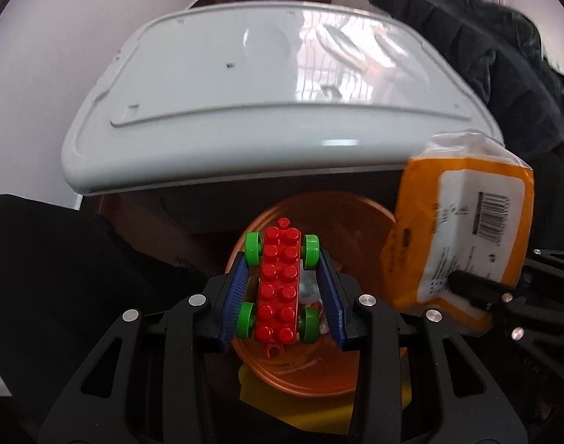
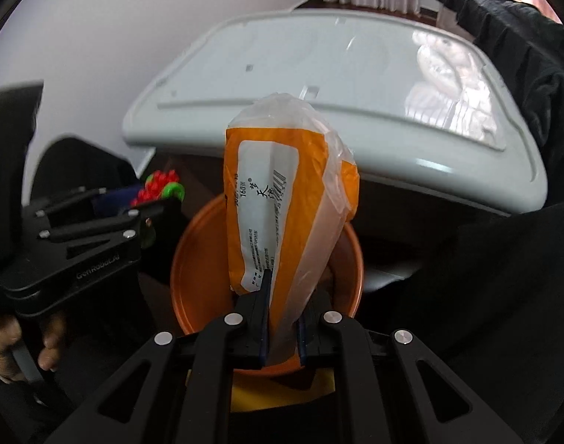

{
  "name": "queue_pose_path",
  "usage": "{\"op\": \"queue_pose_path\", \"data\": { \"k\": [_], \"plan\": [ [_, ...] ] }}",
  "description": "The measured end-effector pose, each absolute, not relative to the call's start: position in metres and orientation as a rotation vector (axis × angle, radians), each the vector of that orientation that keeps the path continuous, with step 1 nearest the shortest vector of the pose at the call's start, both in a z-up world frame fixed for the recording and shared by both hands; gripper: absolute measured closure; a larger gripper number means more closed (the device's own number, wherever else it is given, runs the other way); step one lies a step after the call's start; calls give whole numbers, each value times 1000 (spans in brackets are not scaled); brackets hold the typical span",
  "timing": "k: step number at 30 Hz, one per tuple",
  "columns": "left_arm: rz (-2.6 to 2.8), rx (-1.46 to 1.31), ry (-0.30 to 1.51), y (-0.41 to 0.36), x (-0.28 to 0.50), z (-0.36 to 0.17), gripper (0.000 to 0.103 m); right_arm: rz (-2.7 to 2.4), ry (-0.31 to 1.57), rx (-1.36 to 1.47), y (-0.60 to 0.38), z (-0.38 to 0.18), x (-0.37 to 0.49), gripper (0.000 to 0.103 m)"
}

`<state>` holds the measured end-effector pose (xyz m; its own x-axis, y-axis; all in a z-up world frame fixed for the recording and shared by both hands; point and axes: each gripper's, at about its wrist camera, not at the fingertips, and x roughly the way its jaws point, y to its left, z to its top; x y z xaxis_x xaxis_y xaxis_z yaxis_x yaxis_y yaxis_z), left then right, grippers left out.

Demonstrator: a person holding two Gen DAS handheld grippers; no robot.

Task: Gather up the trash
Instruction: 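Lower the parcel bag and red toy car into the orange bucket and release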

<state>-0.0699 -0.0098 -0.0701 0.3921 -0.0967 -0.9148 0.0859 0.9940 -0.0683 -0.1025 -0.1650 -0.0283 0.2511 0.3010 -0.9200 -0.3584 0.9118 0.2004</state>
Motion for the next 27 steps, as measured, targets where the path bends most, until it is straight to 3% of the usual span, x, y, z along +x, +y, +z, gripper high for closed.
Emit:
{"op": "queue_pose_path", "data": {
  "k": [11,15,17,18,19,21,27],
  "plan": [
    [-100,-22,1360,-5,-47,-127,66,437,1447,-30,-165,-87,-75,91],
    [-100,-25,1382,-4,-37,-129,65,430,1454,-44,-160,-87,-68,85],
    [-90,-9,1389,-10,-34,-127,65,423,1449,-49,-159,-85,-68,76],
    [-78,3,1391,-11,-31,-127,61,418,1441,-49,-159,-83,-68,66],
    [-66,18,1392,-12,-30,-126,50,411,1427,-49,-160,-80,-67,62],
    [-55,29,1377,-13,-30,-122,39,403,1411,-53,-158,-77,-65,62],
    [-41,34,1363,-14,-30,-117,32,376,1375,-26,-166,-73,-68,57]
  ]
}}
